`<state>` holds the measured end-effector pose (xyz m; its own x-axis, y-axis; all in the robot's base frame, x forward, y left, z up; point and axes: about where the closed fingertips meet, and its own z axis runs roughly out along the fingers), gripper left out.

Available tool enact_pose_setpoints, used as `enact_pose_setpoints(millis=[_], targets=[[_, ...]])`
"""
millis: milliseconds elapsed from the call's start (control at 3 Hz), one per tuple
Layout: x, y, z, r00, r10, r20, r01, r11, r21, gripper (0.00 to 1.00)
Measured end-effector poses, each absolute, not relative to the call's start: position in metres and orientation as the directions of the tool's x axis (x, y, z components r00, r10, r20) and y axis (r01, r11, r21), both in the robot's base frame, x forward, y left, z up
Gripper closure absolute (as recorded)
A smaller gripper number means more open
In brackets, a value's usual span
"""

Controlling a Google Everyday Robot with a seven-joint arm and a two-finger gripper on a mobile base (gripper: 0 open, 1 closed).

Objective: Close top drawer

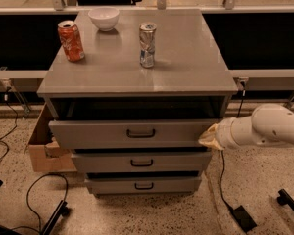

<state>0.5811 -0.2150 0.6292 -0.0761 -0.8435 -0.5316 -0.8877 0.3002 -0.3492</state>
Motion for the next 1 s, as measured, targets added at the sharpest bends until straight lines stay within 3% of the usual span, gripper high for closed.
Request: enact_pose_setpoints(millis=[667,1000], targets=[[0.610,-0.230,0.625,-0.098,-0.849,-0.519,-0.894,0.304,-0.329,1.00],[0.585,-0.225,0.630,-0.069,-0.898,-0.435,-0.926,0.220,-0.308,1.00]])
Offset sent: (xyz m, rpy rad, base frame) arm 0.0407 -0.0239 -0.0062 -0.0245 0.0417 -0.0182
